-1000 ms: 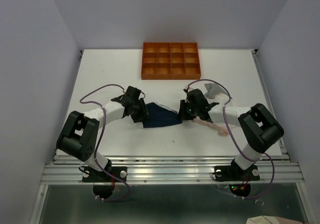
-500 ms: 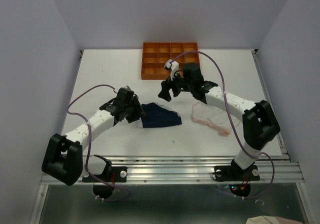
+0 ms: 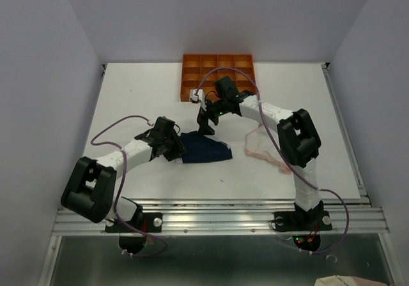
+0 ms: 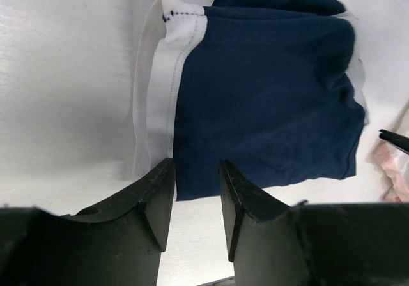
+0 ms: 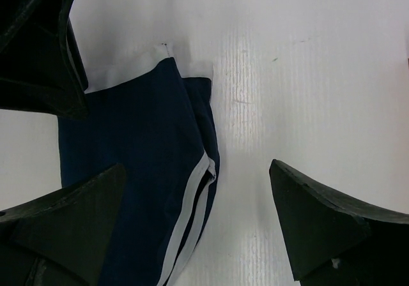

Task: Roll the underwear
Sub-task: Fold the underwear

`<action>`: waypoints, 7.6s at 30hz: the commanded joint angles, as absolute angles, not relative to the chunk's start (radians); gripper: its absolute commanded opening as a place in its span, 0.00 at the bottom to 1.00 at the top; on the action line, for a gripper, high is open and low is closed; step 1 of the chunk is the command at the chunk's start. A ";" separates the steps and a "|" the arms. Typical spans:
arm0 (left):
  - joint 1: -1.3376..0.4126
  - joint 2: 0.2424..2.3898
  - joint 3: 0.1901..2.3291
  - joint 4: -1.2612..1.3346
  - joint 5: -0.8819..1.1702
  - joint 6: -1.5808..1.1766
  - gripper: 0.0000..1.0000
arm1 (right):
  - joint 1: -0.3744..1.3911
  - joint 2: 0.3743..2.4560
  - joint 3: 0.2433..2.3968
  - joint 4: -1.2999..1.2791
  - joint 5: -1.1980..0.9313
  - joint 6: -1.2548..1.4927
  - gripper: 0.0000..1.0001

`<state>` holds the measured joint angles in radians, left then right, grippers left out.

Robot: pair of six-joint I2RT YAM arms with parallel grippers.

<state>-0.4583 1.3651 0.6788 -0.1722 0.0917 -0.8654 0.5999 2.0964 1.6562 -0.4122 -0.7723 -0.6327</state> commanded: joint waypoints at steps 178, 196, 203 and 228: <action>-0.399 0.989 0.468 -0.278 0.052 -1.068 0.31 | 1.034 1.940 1.341 -0.127 -0.247 -0.278 0.03; -0.399 1.028 0.549 -0.281 0.011 -1.091 0.32 | 1.043 1.950 1.281 -0.074 -0.316 -0.239 0.28; -0.397 0.962 0.569 -0.340 -0.026 -1.081 0.33 | 1.043 1.868 1.272 -0.113 -0.363 -0.275 0.48; -0.403 1.318 0.755 -0.230 0.030 -0.873 0.22 | 0.917 1.807 1.394 0.067 0.213 0.126 0.22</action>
